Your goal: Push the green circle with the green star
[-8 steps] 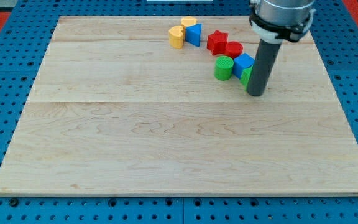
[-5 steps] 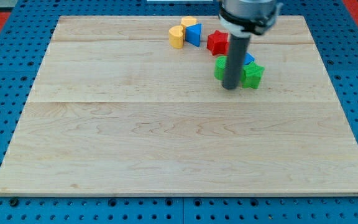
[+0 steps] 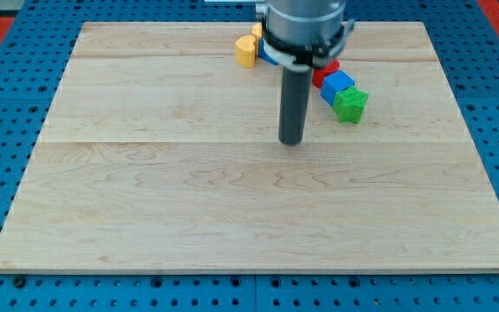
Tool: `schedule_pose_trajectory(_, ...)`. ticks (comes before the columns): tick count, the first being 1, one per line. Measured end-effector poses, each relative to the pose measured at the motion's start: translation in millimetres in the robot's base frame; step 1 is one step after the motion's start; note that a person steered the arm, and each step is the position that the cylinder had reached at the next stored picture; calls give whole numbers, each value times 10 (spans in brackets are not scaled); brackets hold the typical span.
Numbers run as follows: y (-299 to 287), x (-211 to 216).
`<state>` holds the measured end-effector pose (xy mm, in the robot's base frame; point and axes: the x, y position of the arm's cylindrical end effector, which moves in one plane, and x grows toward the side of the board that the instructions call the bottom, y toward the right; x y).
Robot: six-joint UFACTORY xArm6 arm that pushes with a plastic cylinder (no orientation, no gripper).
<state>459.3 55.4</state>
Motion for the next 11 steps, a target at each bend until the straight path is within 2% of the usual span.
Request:
schedule_pose_trajectory(1, 651, 237)
schedule_pose_trajectory(2, 1223, 221)
schedule_pose_trajectory(4, 1483, -352)
schedule_pose_trajectory(5, 1188, -708)
schedule_pose_trajectory(6, 565, -977)
schedule_pose_trajectory(7, 461, -969)
schedule_pose_trajectory(9, 437, -495)
schedule_pose_trajectory(11, -164, -1357)
